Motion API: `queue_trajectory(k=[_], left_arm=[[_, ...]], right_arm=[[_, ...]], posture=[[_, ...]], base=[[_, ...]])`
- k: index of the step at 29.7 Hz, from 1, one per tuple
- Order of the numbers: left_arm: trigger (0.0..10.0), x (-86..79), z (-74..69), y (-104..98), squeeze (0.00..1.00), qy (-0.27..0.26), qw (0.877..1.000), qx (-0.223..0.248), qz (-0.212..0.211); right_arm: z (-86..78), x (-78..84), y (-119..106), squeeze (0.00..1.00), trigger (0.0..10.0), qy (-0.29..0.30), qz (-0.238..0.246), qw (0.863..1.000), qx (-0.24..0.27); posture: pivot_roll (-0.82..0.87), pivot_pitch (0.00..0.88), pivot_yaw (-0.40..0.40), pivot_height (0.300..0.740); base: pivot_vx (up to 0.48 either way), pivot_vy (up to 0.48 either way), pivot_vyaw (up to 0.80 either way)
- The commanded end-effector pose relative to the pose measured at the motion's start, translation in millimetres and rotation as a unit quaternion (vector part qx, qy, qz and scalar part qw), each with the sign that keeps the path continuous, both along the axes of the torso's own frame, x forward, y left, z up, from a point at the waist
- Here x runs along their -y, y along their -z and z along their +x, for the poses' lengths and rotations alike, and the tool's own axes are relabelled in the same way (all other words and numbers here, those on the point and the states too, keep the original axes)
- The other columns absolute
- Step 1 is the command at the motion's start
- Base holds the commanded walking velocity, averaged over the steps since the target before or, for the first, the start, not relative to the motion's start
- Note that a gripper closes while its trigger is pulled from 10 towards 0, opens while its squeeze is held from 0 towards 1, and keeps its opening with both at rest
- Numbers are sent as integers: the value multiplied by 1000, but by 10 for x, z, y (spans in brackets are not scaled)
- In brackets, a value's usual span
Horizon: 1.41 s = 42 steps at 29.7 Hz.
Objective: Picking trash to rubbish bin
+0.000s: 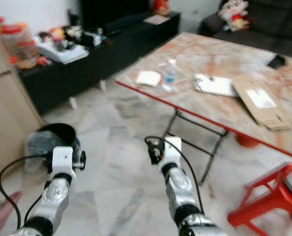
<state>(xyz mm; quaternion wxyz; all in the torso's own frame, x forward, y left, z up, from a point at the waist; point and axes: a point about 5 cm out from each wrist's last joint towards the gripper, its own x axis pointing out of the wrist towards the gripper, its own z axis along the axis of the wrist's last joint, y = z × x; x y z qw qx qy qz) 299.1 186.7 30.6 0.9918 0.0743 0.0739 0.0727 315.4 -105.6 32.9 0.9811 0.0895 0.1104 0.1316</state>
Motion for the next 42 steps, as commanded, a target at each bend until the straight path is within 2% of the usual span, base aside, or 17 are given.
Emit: queue_trajectory(k=[1,25,33,39,42], left_arm=[[10000,16,-4,-1,0,3,1000,2,-3],[10000,149,55,-71,0,27,1000,16,-3],[10000,184,72,-85,0,34,999,15,1],[10000,174,93,-180,0,28,999,43,3],[10000,179,172,-360,0,23,996,84,6]], right_arm=[[2,72,5,0,10000,8,-7,1000,0],[-4,45,3,0,10000,6,-3,1000,3],[6,39,-12,0,10000,4,-9,1000,7],[112,14,-194,0,10000,4,3,999,51],[203,13,-352,0,10000,9,8,996,84]], posture=[[28,63,9,740],[15,25,25,740],[19,29,19,740],[14,37,16,740],[15,37,14,740]], base=[[0,0,-781],[0,0,-771],[0,0,0],[0,0,0],[0,0,0]])
